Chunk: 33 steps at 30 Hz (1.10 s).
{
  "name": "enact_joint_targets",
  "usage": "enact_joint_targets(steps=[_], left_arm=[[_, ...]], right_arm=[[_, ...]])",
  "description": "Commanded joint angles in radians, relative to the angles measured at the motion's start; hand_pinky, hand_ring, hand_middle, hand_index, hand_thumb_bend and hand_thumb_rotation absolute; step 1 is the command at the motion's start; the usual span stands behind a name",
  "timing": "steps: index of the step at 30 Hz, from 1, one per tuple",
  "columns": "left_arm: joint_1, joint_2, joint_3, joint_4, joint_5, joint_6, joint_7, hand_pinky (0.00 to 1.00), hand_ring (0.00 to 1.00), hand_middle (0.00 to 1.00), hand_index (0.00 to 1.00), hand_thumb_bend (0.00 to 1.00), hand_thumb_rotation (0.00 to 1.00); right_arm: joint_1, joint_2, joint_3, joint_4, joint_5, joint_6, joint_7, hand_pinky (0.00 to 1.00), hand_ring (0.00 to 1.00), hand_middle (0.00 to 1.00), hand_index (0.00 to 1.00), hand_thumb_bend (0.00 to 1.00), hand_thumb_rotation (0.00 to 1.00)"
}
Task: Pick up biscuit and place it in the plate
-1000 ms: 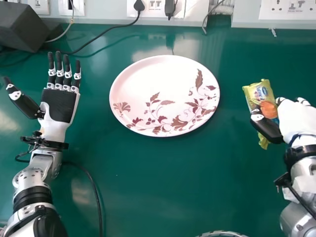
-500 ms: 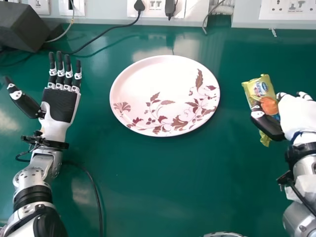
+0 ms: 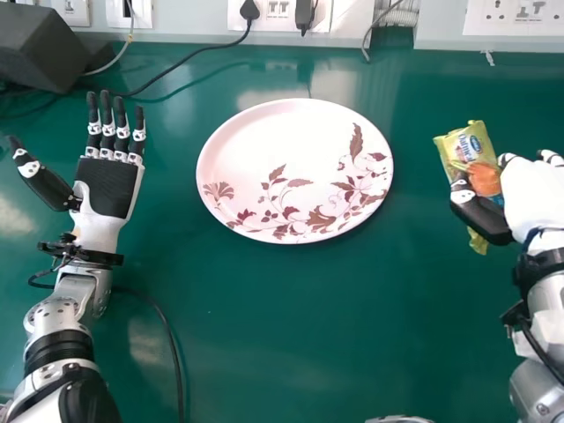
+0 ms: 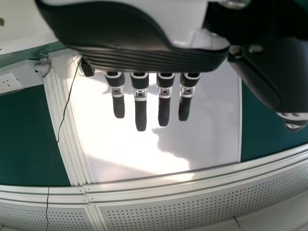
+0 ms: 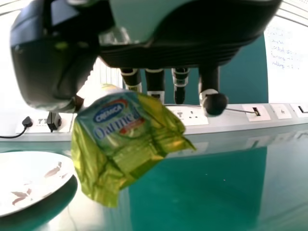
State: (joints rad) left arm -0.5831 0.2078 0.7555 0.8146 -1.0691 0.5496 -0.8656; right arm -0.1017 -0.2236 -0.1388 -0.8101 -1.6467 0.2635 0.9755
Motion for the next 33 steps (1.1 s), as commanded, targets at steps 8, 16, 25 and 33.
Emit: enact_joint_targets(steps=[8,16,25,33], left_arm=[[0.066,-0.034,-0.011,0.062,0.026,0.003,-0.019,0.91,0.85,0.88,0.9,1.0,0.68],[0.058,-0.027,-0.014,0.086,0.031,0.005,-0.053,0.93,0.85,0.9,0.89,1.0,0.68],[0.053,-0.015,-0.02,0.103,0.042,0.022,-0.056,0.96,0.86,0.91,0.9,1.0,0.66],[0.049,-0.001,-0.032,0.128,0.061,0.017,-0.108,0.92,0.83,0.89,0.92,1.0,0.64]], right_arm=[[-0.038,0.005,-0.03,-0.048,0.0,-0.037,0.053,0.01,0.04,0.48,0.5,0.52,0.0],[-0.065,0.014,-0.043,-0.062,0.007,-0.052,0.078,0.0,0.03,0.48,0.49,0.51,0.0],[-0.098,0.027,-0.051,-0.078,0.003,-0.061,0.095,0.0,0.0,0.13,0.5,0.5,0.05],[-0.102,0.029,-0.057,-0.081,0.022,-0.073,0.075,0.0,0.0,0.12,0.5,0.5,0.05]])
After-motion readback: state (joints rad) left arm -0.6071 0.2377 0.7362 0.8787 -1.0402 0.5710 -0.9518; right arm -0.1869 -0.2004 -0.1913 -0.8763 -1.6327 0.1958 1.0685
